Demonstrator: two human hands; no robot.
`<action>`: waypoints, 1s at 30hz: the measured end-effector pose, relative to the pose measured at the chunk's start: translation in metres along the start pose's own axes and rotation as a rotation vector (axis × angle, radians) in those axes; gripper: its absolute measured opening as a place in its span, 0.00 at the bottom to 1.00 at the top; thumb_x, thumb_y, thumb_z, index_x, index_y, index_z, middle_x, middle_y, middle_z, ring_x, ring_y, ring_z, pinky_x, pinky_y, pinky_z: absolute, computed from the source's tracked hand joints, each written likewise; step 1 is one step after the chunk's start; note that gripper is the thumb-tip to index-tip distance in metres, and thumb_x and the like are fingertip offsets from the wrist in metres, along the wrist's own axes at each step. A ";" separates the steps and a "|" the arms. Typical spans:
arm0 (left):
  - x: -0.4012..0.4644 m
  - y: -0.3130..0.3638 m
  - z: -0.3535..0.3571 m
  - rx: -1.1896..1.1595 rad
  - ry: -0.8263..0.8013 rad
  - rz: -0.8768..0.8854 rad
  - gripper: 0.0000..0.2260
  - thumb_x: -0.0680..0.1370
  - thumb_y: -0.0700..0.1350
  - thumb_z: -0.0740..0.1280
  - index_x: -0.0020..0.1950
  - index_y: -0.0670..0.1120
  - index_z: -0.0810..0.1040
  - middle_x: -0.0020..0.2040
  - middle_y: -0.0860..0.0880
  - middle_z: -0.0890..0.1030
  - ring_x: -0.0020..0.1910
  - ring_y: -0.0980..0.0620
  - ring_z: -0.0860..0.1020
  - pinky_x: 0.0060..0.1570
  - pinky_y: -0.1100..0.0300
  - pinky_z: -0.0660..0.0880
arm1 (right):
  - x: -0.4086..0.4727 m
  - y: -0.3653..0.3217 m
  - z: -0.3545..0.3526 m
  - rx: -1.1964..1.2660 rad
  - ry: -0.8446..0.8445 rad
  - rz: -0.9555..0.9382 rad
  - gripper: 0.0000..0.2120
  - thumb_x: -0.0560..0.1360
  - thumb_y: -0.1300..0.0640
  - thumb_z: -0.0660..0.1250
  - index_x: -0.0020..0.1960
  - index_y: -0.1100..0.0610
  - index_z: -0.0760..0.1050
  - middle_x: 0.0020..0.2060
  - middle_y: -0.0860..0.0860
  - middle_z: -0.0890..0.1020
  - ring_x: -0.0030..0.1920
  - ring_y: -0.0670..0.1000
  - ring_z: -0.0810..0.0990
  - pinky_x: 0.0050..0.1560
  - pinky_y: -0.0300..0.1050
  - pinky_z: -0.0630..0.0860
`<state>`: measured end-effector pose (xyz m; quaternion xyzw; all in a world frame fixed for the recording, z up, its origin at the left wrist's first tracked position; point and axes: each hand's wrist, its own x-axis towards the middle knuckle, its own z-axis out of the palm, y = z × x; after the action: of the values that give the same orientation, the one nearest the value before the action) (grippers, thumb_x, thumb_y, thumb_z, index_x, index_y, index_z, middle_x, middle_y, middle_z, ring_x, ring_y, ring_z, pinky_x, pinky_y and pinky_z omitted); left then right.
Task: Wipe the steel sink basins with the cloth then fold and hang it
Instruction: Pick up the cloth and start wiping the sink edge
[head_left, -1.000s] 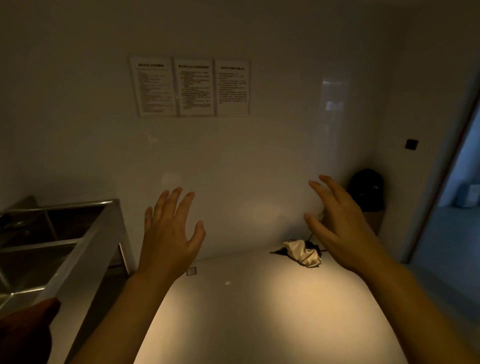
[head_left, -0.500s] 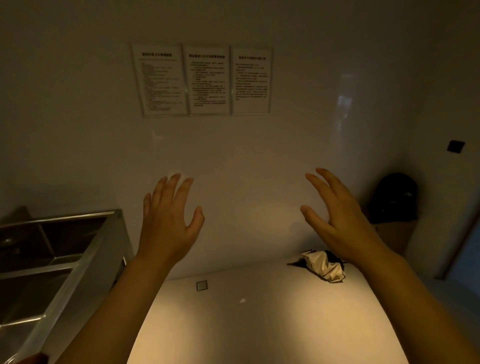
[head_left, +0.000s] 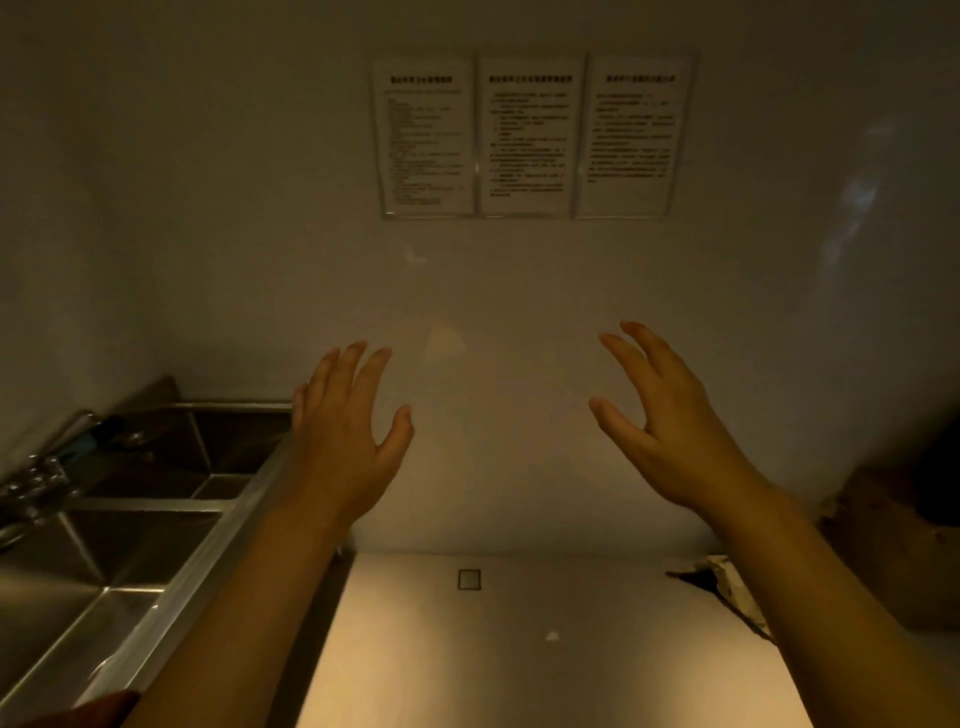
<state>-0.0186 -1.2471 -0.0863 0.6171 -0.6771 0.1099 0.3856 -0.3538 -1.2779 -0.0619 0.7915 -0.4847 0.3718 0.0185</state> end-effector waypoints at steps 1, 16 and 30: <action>0.006 -0.001 0.004 0.009 0.016 -0.018 0.30 0.81 0.60 0.58 0.82 0.51 0.63 0.82 0.47 0.63 0.82 0.43 0.58 0.78 0.34 0.58 | 0.015 0.007 0.008 0.011 -0.010 -0.029 0.32 0.80 0.34 0.55 0.81 0.40 0.53 0.81 0.42 0.53 0.81 0.50 0.55 0.77 0.57 0.61; 0.027 -0.041 0.031 0.310 0.133 -0.378 0.28 0.82 0.54 0.65 0.81 0.50 0.65 0.81 0.47 0.64 0.83 0.44 0.58 0.77 0.31 0.58 | 0.177 0.059 0.135 0.326 -0.214 -0.307 0.31 0.81 0.40 0.59 0.82 0.44 0.55 0.81 0.45 0.55 0.80 0.51 0.56 0.78 0.60 0.60; -0.122 -0.058 -0.104 0.695 0.250 -0.773 0.27 0.82 0.57 0.61 0.81 0.54 0.63 0.80 0.49 0.65 0.81 0.46 0.59 0.77 0.34 0.60 | 0.157 -0.128 0.255 0.690 -0.508 -0.604 0.31 0.80 0.41 0.61 0.81 0.42 0.55 0.81 0.44 0.54 0.80 0.55 0.57 0.75 0.63 0.63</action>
<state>0.0675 -1.1029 -0.1149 0.8950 -0.2730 0.2501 0.2486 -0.0688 -1.4277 -0.1090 0.9212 -0.0734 0.2844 -0.2550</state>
